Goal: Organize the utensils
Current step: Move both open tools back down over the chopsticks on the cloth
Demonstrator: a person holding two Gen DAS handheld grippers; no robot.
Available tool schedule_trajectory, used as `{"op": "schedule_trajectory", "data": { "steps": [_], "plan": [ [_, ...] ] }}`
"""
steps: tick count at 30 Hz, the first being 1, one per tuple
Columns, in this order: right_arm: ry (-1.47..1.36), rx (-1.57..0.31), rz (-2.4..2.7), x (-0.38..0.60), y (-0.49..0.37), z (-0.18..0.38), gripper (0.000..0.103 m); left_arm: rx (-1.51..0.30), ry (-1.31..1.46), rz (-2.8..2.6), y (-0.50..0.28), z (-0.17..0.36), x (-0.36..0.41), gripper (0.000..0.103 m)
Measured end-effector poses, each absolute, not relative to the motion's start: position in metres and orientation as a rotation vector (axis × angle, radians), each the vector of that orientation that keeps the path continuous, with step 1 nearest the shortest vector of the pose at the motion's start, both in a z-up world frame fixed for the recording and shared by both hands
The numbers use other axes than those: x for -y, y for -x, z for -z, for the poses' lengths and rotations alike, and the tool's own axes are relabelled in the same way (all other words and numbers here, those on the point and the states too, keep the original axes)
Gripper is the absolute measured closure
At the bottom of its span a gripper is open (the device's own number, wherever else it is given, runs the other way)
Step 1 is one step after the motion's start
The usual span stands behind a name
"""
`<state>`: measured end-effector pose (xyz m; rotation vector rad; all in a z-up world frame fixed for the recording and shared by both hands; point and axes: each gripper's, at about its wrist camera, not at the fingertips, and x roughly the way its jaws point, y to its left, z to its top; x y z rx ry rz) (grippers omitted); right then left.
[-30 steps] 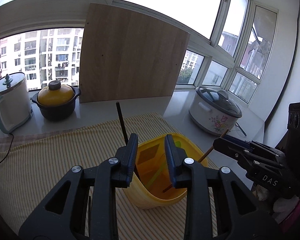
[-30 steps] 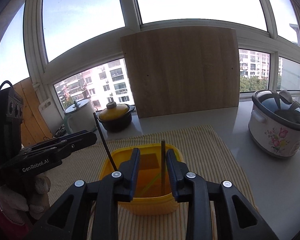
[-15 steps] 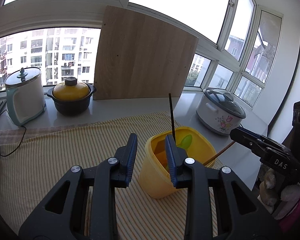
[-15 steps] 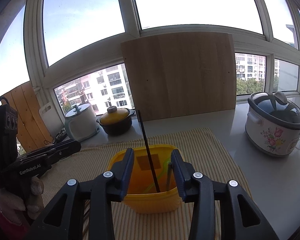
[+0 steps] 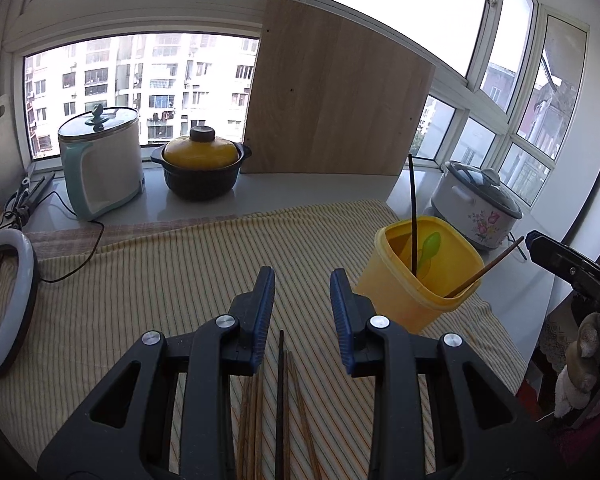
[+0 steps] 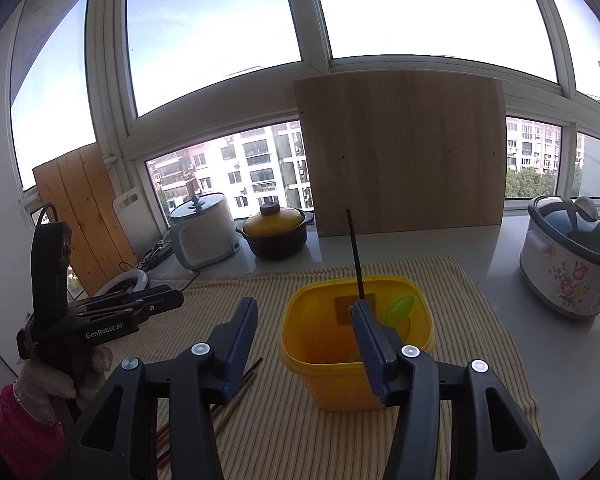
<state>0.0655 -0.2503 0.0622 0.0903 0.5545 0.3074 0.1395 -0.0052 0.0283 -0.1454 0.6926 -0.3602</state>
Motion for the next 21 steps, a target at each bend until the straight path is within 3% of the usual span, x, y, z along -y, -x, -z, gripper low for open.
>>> {"op": "schedule_trajectory", "data": {
  "steps": [12,21],
  "plan": [
    [-0.072,-0.585,-0.374,0.215,-0.053,-0.044,0.048,-0.802,0.112,0.323,-0.126,0.015,-0.026,0.075],
    [-0.07,-0.767,-0.405,0.186,-0.062,0.012,0.048,-0.921,0.092,0.35,-0.124,0.056,-0.028,0.075]
  ]
}}
